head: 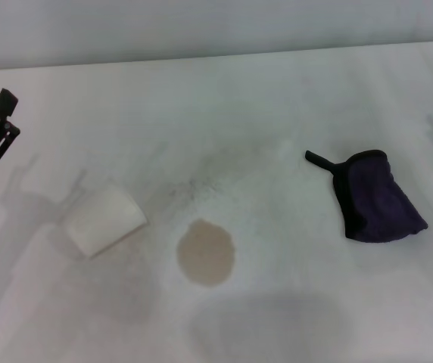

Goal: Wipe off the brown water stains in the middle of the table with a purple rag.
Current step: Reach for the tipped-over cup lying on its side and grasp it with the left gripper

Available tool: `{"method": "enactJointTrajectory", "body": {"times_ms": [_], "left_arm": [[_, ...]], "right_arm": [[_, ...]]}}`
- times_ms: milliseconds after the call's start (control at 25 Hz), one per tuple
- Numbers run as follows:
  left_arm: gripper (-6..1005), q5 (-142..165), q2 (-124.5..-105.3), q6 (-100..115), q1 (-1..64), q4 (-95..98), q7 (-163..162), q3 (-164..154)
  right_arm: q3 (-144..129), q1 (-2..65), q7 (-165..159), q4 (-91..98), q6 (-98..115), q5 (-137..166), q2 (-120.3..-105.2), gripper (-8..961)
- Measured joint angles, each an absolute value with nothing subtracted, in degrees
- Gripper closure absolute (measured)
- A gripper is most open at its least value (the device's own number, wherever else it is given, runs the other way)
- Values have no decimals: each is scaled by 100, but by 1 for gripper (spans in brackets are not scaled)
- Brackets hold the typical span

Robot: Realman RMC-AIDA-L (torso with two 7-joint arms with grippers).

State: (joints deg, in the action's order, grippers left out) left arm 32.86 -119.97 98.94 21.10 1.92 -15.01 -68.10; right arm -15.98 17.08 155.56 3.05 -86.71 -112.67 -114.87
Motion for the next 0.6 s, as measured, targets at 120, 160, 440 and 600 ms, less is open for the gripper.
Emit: {"method": "enactJointTrajectory", "body": {"times_ms": [120, 160, 440, 600], "left_arm": [[124, 3292, -11992, 9896, 2106, 195, -1473, -6811], [124, 3286, -11989, 9896, 2103, 196, -1455, -6805], [124, 3134, -11980, 9973, 2025, 207, -1499, -6755], [124, 3157, -11901, 9859, 2023, 220, -2155, -6780]], "right_arm": [[-1589, 1706, 15548, 311, -8671, -11281, -11480, 95], [-1586, 1709, 15546, 314, -8671, -11282, -11478, 95], [-1579, 1729, 15545, 372, -8648, -11274, -11478, 95], [-1597, 1745, 15546, 372, -8600, -11276, -11478, 95]]}}
